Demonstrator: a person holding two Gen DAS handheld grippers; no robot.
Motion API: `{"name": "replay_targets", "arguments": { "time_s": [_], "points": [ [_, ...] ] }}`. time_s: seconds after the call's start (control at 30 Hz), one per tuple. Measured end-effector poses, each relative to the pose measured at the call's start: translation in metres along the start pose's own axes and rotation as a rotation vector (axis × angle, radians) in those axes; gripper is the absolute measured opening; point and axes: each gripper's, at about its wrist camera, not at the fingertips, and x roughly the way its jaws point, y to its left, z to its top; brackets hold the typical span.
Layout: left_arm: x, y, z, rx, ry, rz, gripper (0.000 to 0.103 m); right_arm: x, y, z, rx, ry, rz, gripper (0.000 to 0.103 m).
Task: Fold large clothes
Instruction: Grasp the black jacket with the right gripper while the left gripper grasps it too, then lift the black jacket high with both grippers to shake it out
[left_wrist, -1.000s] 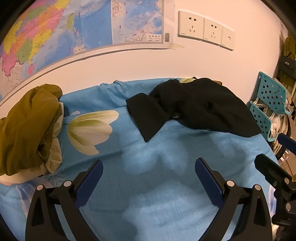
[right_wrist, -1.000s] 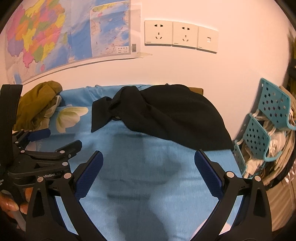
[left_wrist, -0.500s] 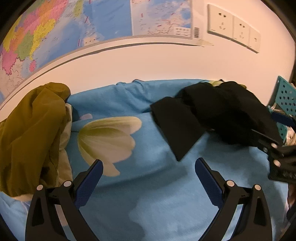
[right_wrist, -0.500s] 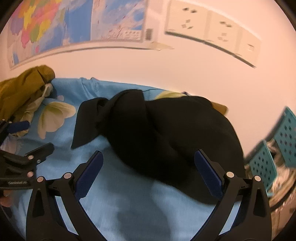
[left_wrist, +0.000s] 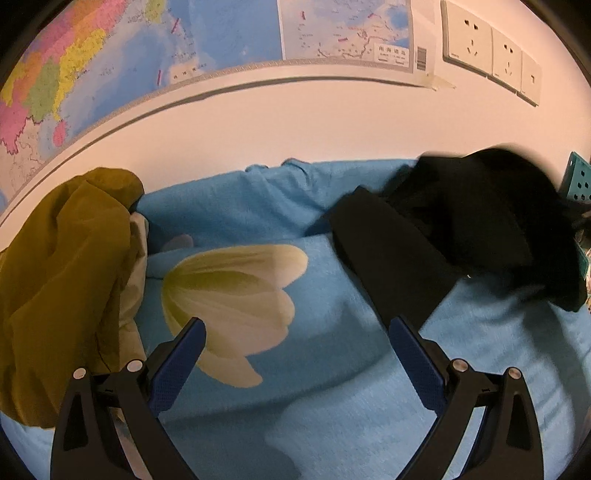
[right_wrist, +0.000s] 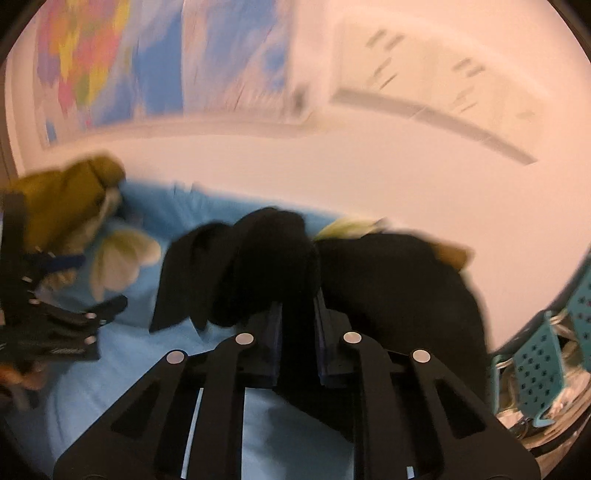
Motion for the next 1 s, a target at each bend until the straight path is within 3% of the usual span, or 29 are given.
{"name": "replay_targets", "arguments": {
  "time_s": [0.07,0.13,0.27,0.33,0.37,0.43,0.47,0.53,0.6,0.67,0.73,0.87,1.0],
  "points": [
    [0.0,0.002,0.002,0.004,-0.012,-0.001,0.096,-0.026,-0.017,0.001,0.03,-0.044,0.019,0.014],
    [0.003,0.003,0.006,0.009,-0.016,-0.004,0.096,-0.034,-0.026,-0.003,0.021,-0.008,0.033,0.017],
    [0.011,-0.002,0.013,0.03,-0.02,-0.012,0.096,-0.013,-0.018,-0.013,-0.066,0.087,0.03,0.051],
    [0.016,-0.004,0.014,0.047,-0.02,-0.008,0.096,0.0,-0.01,-0.013,-0.084,0.092,0.036,0.071],
    [0.018,-0.004,0.013,0.05,-0.015,-0.006,0.096,0.003,-0.006,-0.013,-0.09,0.087,0.05,0.086],
    [0.02,-0.003,0.012,0.05,-0.01,-0.013,0.096,0.019,0.0,-0.004,-0.1,0.078,0.062,0.087],
    [0.021,-0.002,0.012,0.053,-0.01,-0.015,0.096,0.027,0.002,0.0,-0.091,0.086,0.089,0.086],
    [0.023,-0.001,0.011,0.058,-0.013,-0.018,0.096,0.048,0.004,0.01,-0.069,0.128,0.132,0.073],
    [0.026,0.003,0.011,0.058,-0.015,-0.03,0.096,0.062,0.007,0.013,-0.07,0.19,0.191,0.028],
    [0.027,0.005,0.013,0.061,-0.019,-0.05,0.096,0.058,0.011,0.016,-0.11,0.199,0.158,0.014],
    [0.028,0.008,0.015,0.072,-0.03,-0.068,0.096,0.028,0.006,0.022,-0.128,0.11,0.144,0.012],
    [0.023,0.001,0.024,0.138,-0.079,-0.176,0.096,-0.047,-0.02,0.041,-0.09,-0.085,0.069,0.011],
    [0.009,-0.027,0.033,0.267,-0.17,-0.322,0.096,-0.081,-0.036,0.052,-0.076,-0.143,0.014,0.01]
  ]
}}
